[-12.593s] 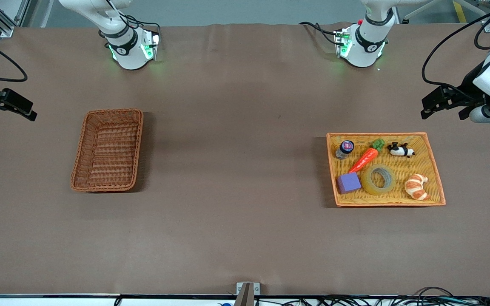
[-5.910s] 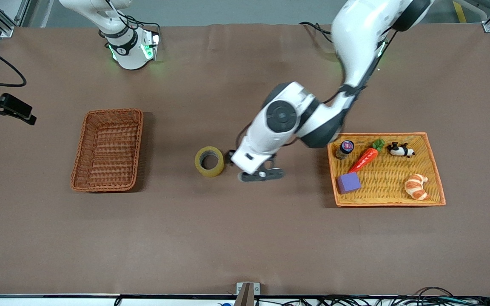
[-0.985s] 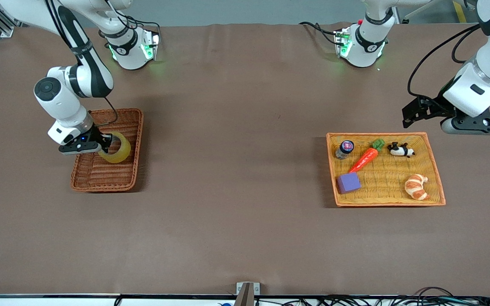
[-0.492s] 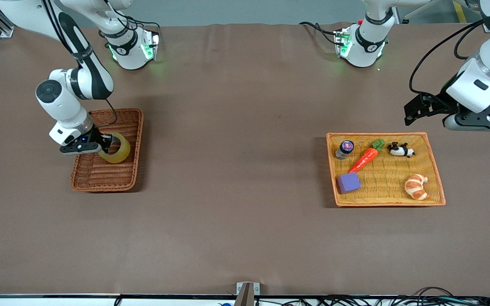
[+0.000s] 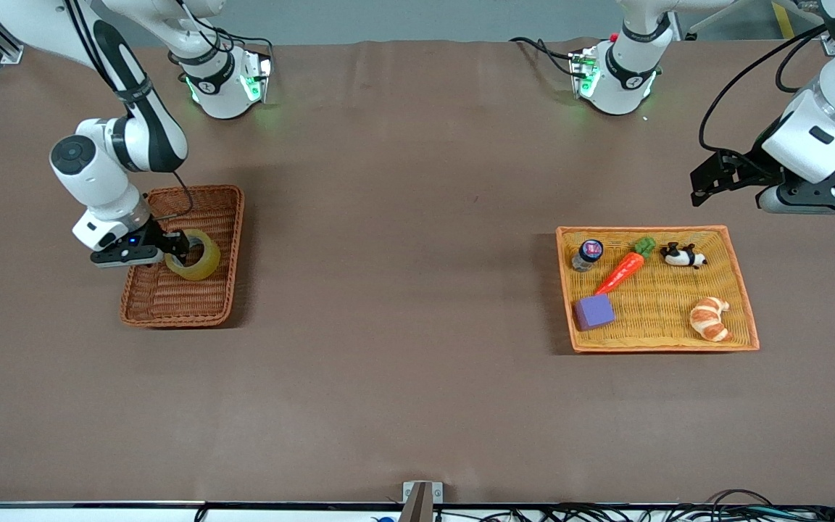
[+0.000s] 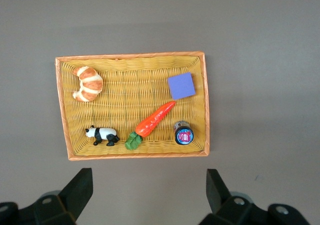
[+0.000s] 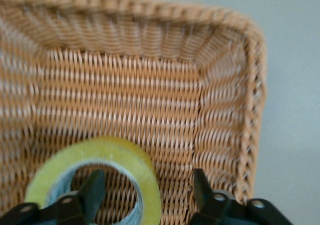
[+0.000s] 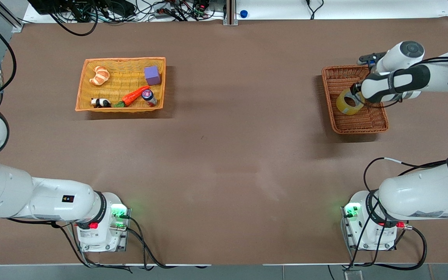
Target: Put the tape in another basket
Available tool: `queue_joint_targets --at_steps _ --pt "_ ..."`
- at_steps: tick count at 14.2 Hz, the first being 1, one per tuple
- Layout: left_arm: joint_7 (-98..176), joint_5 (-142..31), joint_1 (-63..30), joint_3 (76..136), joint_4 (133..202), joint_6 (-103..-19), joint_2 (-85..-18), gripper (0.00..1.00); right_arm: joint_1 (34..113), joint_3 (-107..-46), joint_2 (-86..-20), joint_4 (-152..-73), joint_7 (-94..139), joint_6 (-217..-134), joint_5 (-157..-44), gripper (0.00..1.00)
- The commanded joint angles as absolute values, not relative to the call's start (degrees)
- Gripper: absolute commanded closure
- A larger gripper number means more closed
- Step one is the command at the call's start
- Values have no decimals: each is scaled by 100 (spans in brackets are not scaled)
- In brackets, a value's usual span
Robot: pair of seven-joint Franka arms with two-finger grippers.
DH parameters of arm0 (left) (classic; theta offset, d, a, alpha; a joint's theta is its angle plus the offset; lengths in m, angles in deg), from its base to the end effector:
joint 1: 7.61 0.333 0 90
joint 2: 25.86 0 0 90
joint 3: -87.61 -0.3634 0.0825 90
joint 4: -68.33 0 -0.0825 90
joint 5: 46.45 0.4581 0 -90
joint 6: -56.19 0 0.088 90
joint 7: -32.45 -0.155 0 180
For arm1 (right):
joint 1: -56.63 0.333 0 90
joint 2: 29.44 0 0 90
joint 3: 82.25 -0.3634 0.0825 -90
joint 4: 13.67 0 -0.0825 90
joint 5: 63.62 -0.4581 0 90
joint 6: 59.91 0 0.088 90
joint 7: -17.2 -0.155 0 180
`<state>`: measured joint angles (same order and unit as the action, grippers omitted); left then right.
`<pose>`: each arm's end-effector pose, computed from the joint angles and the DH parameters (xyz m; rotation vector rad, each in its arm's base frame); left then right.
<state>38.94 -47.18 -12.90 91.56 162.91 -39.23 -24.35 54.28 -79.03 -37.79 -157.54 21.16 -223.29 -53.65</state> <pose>0.6205 -0.1033 0.6050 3.1237 -0.0735 0.0611 0.5348 -0.0461 0.1785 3.0318 0.2053 0.2849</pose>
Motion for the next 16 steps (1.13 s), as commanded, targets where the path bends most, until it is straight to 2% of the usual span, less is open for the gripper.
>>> queue_joint_targets --at_steps 1,3,5,8,12,16 --pt "3913 -4628 -1315 9094 16405 -3909 -2296 0 5539 -7970 -3305 -15046 1712 -20974 -5421 0" --pt "3940 -4628 -1324 9094 16387 -3909 -2296 0 5566 -8040 -3138 -14291 1536 -19604 -5465 0" --pt "3949 -4645 -1315 9094 16370 -3900 -2296 0 5566 -8101 -2980 -13596 1483 -18564 -5631 0" --pt "3949 -4654 -1315 9094 16343 -3909 -2305 0 5575 -8093 -2979 -11841 1474 -16536 -6194 0" --pt "3940 -4654 -1288 9094 16343 -3944 -2322 0 5575 -8093 -2988 -10485 1474 -15073 -6344 0" --pt "3940 -4654 -1288 9094 16334 -3935 -2305 0 5575 -8076 -2996 -9682 1579 -14412 -6554 0"
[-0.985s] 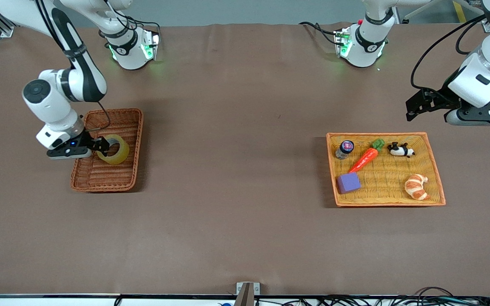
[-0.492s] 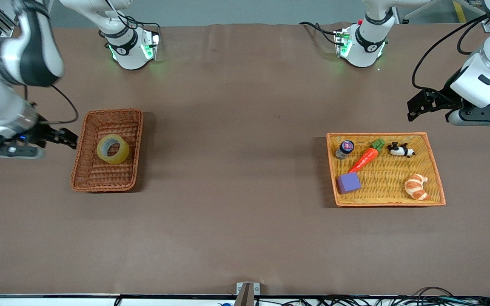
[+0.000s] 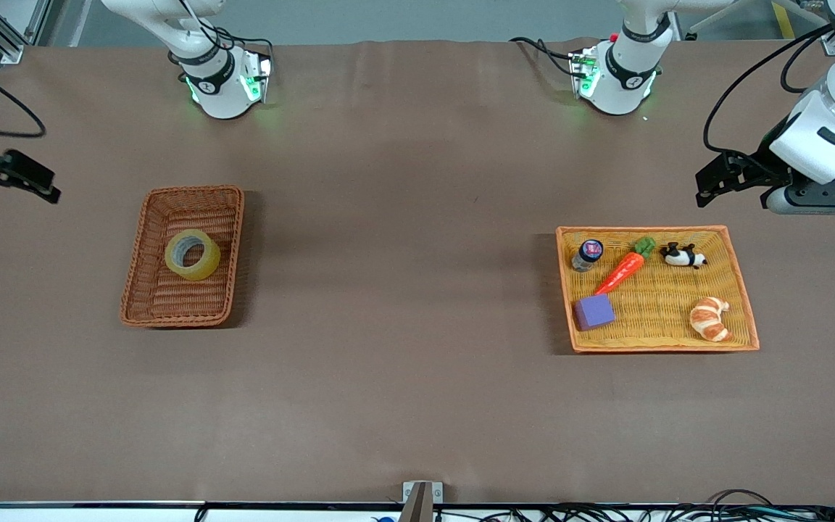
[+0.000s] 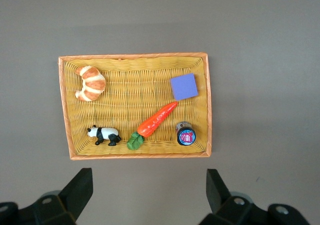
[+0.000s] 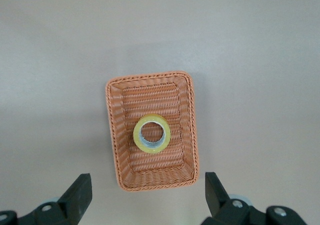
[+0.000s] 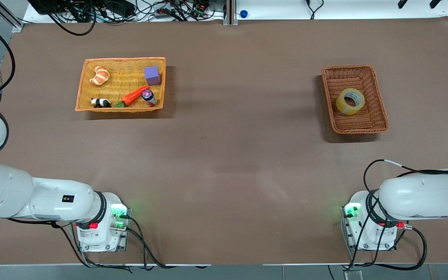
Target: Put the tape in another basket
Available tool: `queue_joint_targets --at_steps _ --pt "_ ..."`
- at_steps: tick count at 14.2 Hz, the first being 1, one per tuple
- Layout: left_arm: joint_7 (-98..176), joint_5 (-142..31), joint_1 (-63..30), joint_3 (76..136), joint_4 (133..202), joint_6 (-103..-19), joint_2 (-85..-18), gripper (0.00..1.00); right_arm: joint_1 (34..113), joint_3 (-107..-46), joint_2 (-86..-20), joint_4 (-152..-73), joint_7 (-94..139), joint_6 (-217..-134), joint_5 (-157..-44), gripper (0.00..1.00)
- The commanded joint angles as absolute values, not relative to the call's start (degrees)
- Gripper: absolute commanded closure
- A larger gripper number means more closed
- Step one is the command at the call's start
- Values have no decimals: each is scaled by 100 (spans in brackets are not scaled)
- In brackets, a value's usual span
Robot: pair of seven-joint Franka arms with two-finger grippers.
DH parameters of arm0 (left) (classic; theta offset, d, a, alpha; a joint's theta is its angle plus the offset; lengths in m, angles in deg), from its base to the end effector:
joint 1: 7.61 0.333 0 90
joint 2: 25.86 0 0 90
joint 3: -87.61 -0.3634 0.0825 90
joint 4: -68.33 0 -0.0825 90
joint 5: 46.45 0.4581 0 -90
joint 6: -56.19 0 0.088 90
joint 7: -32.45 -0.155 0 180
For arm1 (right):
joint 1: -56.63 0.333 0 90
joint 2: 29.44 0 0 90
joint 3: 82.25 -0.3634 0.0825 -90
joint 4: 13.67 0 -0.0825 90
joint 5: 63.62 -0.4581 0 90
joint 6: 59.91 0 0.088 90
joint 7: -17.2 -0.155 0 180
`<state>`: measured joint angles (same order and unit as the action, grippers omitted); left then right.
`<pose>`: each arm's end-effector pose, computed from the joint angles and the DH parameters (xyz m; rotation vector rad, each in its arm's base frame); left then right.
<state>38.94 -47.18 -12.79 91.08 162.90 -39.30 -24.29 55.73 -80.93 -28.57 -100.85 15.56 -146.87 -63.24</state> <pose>0.6215 -0.0969 0.6059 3.1237 -0.0574 0.0650 0.6181 -0.0251 0.6554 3.1334 -0.1062 0.0177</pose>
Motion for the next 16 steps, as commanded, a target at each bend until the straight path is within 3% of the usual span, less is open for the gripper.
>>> queue_joint_targets --at_steps 1,16 --pt "3940 -4654 -1288 9094 16308 -3944 -2313 0 5583 -8075 -2996 -9681 1562 -14428 -6555 0" --pt "3870 -4663 -1280 9094 16246 -3900 -2322 0 5575 -8084 -2996 -9752 1755 -14209 -6300 0"
